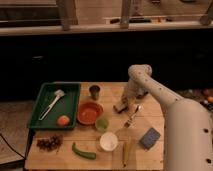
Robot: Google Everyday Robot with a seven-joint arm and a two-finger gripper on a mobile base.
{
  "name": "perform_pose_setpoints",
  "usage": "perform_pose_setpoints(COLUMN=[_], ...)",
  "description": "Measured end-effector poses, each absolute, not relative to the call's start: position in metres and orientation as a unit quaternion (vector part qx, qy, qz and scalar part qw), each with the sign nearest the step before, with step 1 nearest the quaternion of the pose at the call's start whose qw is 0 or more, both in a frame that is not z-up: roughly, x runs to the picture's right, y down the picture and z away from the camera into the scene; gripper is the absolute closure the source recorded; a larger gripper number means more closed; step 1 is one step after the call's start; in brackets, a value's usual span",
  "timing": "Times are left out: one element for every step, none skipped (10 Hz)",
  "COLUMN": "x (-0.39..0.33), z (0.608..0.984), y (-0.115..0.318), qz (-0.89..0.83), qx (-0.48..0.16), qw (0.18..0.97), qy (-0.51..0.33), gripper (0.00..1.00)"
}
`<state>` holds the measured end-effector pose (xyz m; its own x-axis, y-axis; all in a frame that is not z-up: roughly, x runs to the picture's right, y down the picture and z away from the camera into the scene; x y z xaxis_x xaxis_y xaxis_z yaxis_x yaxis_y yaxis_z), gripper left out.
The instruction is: Wipe table surface with eraser
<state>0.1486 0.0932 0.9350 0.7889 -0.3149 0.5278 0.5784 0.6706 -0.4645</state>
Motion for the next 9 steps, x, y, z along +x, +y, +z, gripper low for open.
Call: perform_pose_setpoints(x=[0.146,0.145,0.141,0.133,0.125,0.121,0.120,0.117,0.116], z=[0.938,0.940,0.941,0.940,0.939,0.933,0.924,0.918,0.913], y=[0.093,0.092,0.093,0.093,0.092,0.092,0.094,0.096,0.101], qz=[-0.254,-0.256,-0.261,-0.267,-0.275,-0.286,-0.297,-0.308,-0.316], qx=[-0.315,-0.311,-0.307,-0.302,-0.298,-0.294,-0.290,-0.289,-0.292], qw=[0.892,0.894,0.894,0.893,0.891,0.888,0.884,0.881,0.877], qy=[-0.202,-0.197,-0.196,-0.199,-0.204,-0.209,-0.213,-0.215,-0.216], gripper=[1.00,1.00,1.00,1.00,1.00,1.00,1.00,1.00,1.00])
